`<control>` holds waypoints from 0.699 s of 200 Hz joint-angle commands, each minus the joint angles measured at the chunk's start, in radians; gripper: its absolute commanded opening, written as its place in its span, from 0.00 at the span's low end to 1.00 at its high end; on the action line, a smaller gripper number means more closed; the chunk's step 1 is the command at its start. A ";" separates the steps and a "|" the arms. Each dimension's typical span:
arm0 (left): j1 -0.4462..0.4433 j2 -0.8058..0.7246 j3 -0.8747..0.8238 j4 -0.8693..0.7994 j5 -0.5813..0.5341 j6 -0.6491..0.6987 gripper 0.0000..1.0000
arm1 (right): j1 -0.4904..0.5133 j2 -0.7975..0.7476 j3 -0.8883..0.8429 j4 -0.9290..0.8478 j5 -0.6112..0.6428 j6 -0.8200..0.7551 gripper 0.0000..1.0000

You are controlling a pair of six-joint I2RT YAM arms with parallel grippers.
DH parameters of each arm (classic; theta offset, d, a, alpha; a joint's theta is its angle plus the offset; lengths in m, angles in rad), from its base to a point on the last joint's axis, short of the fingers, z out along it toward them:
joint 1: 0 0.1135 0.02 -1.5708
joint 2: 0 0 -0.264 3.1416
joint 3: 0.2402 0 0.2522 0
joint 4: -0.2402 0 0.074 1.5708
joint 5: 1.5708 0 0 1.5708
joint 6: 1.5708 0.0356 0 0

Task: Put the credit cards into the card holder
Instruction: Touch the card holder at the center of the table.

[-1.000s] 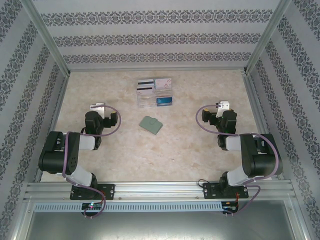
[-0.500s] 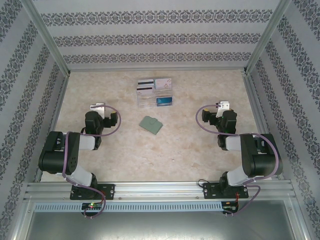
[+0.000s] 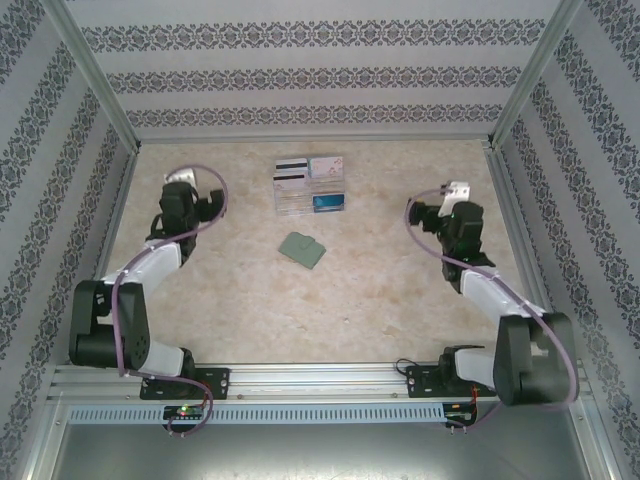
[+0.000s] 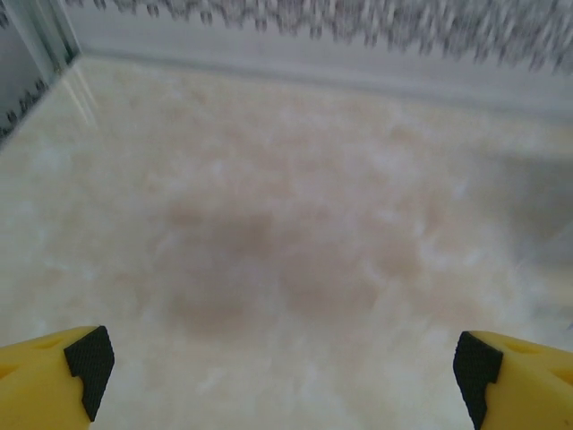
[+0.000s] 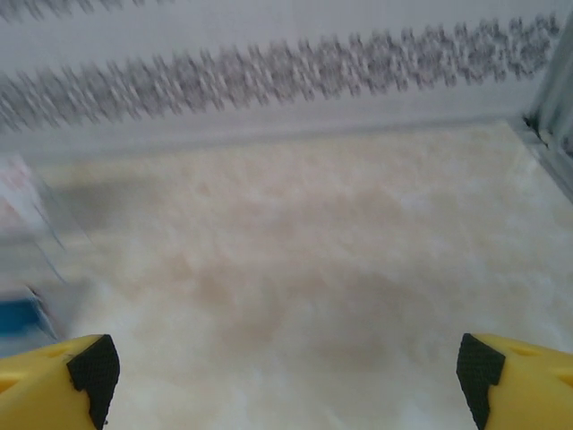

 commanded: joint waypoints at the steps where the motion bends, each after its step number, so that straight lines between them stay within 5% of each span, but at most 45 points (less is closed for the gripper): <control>1: 0.010 -0.018 0.036 -0.320 0.124 -0.202 1.00 | 0.040 0.065 0.150 -0.331 -0.207 0.196 0.97; 28: -0.004 0.011 0.032 -0.372 0.349 -0.366 0.99 | 0.270 0.233 0.359 -0.571 -0.210 0.149 0.91; 72: -0.025 0.082 0.008 -0.383 0.624 -0.477 0.99 | 0.526 0.578 0.776 -0.968 -0.183 0.023 0.61; 140: -0.025 0.080 0.080 -0.555 0.596 -0.414 0.97 | 0.650 0.861 1.140 -1.281 -0.069 -0.104 0.55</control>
